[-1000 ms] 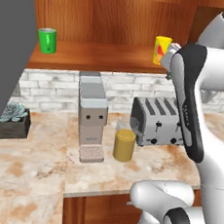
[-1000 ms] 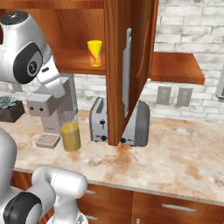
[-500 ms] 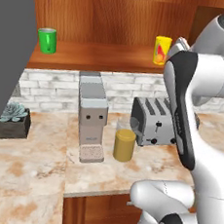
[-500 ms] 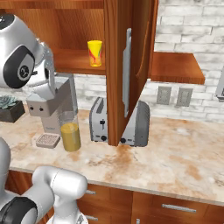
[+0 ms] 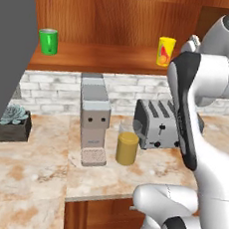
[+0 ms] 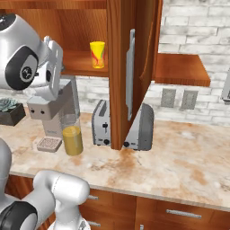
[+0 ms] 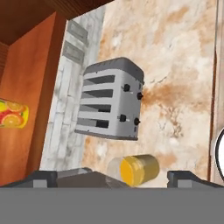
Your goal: There is a tray on the dining counter. Grab the cup, mug, and pitcher and place them on the tray. The pitcher may be placed next to the tray if it cannot fit the tray.
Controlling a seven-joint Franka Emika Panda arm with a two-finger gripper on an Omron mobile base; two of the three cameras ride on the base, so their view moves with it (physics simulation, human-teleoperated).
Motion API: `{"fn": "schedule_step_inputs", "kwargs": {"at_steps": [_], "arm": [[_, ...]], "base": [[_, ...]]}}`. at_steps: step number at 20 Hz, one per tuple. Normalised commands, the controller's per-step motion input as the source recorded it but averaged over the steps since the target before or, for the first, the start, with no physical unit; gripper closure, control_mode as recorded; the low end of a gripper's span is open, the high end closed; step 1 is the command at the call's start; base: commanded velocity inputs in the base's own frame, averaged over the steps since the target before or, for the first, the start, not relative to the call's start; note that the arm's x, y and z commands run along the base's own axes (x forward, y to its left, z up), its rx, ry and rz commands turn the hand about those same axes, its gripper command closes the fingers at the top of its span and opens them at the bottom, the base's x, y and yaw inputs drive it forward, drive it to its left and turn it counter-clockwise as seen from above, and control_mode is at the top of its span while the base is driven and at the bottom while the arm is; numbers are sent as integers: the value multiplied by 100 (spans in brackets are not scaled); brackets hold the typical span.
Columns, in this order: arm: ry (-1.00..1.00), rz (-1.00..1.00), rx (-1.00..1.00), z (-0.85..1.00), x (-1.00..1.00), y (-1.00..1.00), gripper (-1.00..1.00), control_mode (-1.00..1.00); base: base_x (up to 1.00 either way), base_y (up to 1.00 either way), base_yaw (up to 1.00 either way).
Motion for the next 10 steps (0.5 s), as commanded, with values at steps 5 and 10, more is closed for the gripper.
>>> {"fn": "schedule_step_inputs", "kwargs": {"at_steps": [5, 10], "arm": [[-4, 0, 8, 3, 0, -41, -100, -100], [-15, 0, 5, 0, 0, -25, -100, -100]], "base": [[0, 0, 0], [0, 0, 0]]}}
